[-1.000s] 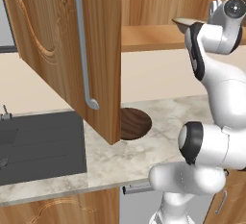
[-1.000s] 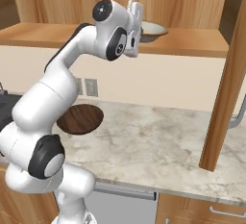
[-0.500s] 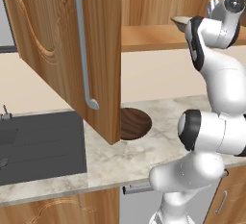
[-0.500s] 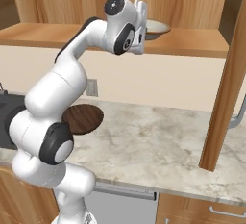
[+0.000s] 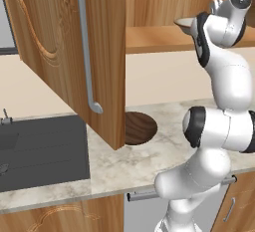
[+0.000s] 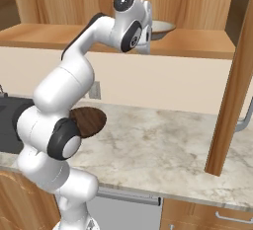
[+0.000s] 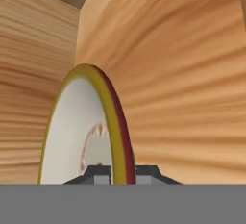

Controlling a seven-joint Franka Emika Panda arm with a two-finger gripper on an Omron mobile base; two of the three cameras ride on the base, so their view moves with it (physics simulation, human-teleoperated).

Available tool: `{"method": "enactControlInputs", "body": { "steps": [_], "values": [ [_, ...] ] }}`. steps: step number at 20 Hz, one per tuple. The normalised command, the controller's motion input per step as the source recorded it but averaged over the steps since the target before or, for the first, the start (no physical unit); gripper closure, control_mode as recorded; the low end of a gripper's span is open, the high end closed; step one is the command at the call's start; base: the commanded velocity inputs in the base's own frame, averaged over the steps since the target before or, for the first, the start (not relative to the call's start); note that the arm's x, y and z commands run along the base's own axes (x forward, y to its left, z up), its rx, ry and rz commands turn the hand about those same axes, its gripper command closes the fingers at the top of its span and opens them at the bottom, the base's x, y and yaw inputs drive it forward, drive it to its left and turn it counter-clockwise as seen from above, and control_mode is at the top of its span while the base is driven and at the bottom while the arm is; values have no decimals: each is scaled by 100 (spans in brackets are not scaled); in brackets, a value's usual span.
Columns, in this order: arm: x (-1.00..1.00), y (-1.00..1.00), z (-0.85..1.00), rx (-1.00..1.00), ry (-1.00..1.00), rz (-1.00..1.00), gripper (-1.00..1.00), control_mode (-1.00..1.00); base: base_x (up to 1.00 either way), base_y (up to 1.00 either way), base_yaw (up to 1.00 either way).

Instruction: Open the cabinet. Pick the bowls from the counter and place them in the cabinet. Then close the cabinet.

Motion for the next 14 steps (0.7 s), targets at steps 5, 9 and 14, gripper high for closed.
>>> {"method": "enactControlInputs", "body": {
  "steps": [5,9,14],
  "values": [
    [43,0,-22,0,7,2,100,-100,0,0,0],
    [16,-8,-18,1,5,2,-100,-100,0,0,0],
    [-8,-17,0,5,0,3,-100,-100,0,0,0]
  ]
}}
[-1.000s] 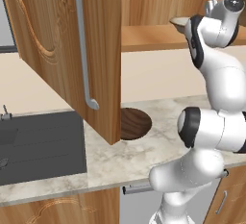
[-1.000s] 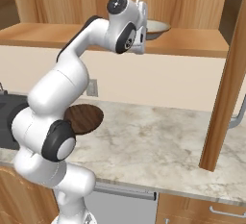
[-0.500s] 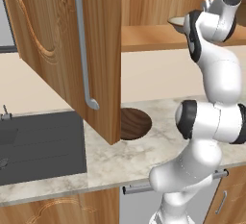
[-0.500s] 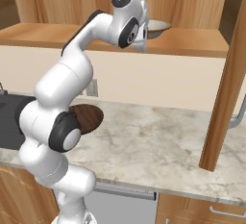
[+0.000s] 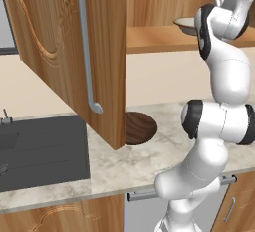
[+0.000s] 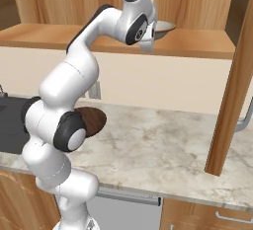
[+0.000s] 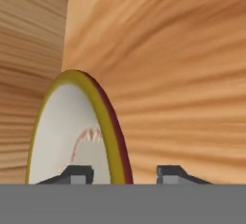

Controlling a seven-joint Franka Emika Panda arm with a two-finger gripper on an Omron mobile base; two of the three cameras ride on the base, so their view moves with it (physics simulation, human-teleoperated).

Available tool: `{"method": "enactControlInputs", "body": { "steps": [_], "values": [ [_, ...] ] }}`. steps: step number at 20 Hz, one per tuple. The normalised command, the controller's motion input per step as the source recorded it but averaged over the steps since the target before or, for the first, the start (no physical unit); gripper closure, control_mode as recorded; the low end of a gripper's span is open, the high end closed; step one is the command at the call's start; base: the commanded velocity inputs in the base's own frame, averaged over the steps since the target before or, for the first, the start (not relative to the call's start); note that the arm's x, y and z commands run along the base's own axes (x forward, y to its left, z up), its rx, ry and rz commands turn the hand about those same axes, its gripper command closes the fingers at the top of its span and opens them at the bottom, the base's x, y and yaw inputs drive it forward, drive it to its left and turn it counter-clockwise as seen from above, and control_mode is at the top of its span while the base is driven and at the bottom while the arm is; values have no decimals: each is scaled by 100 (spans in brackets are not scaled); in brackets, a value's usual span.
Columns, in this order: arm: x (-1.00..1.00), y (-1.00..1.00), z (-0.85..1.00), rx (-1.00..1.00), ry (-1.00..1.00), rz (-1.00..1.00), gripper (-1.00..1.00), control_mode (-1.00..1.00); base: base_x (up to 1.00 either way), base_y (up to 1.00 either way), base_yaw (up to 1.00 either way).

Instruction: Open the cabinet. Pick the bowls from the counter and place them in the cabinet. Then close the cabinet.

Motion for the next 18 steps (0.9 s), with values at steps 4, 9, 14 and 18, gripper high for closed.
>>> {"method": "enactControlInputs", "body": {
  "steps": [4,9,14,18],
  "values": [
    [-50,-2,0,3,-7,2,-100,-100,0,0,0],
    [-61,5,0,0,-6,1,-100,-100,0,0,0],
    [-73,1,-15,0,17,3,-100,-100,0,0,0],
    [-85,41,-46,0,11,13,-100,-100,0,0,0]
  ]
}}
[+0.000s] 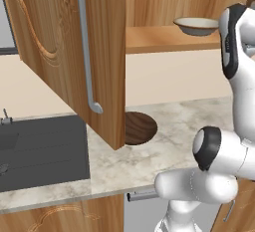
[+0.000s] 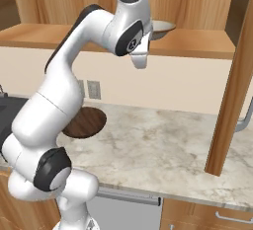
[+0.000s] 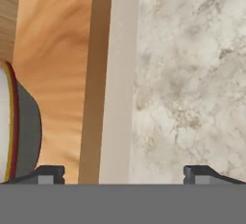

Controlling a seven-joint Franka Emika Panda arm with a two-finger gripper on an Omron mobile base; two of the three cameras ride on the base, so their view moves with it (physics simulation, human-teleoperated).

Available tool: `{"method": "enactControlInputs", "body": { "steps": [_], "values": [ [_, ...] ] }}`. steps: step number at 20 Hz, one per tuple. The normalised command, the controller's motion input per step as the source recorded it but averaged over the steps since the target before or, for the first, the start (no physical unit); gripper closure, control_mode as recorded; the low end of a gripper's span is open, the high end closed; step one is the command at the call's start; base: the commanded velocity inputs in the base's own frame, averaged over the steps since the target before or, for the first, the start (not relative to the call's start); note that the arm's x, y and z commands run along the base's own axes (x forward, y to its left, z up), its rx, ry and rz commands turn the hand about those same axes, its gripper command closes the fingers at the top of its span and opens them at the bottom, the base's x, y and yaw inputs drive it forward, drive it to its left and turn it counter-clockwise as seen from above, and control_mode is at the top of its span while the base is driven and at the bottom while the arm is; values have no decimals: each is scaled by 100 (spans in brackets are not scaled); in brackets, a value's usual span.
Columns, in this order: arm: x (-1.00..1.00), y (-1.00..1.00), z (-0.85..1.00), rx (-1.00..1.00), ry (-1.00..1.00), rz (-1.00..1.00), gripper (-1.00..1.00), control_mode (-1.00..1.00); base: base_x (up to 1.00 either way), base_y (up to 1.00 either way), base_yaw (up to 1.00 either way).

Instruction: Open the cabinet. Pick the bowls from the counter and place them in the cabinet. Then close the cabinet.

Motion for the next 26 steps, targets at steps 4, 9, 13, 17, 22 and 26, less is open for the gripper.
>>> {"method": "enactControlInputs", "body": {
  "steps": [4,9,13,17,22,26],
  "values": [
    [-75,25,-7,0,16,18,-100,-100,0,0,0],
    [-65,39,-30,0,3,13,-100,-100,0,0,0],
    [-35,32,-32,0,8,9,-100,-100,0,0,0],
    [-8,29,-40,0,3,9,-100,-100,0,0,0],
    [0,19,-38,3,11,17,-100,-100,0,0,0],
    [0,25,-44,0,5,15,-100,-100,0,0,0]
  ]
}}
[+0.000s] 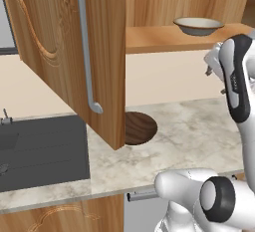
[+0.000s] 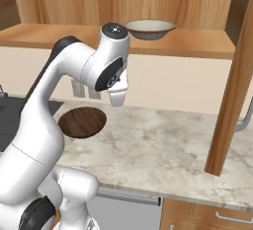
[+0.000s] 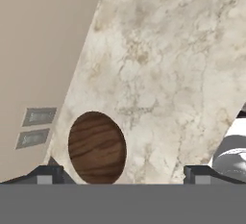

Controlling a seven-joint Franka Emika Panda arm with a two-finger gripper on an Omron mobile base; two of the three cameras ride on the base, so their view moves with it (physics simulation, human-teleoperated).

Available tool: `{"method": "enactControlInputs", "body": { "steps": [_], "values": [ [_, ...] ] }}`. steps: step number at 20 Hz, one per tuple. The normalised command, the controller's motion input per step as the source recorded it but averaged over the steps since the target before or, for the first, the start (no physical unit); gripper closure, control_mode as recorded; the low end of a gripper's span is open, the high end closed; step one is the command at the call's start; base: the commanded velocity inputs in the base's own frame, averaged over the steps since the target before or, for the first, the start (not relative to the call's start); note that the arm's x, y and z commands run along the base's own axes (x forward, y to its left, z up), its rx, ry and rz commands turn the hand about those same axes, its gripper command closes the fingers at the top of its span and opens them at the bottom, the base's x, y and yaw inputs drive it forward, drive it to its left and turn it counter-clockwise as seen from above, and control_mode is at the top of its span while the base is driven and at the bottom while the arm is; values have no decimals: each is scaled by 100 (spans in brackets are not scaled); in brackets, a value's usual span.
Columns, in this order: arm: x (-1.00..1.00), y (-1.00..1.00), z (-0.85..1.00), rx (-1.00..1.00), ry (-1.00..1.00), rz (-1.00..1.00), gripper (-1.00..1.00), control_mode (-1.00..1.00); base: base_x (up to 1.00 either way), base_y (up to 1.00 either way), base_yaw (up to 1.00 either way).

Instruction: Open the cabinet. Pick the bowls from the counter and place them in the cabinet. Then close the cabinet.

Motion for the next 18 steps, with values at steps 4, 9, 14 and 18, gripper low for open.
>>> {"method": "enactControlInputs", "body": {
  "steps": [4,9,14,18],
  "values": [
    [0,9,-42,0,11,18,-100,-100,0,0,0],
    [0,3,-42,0,8,20,-100,-100,0,0,0],
    [0,14,-43,0,5,18,-100,-100,0,0,0],
    [0,26,-43,0,0,14,-100,-100,0,0,0]
  ]
}}
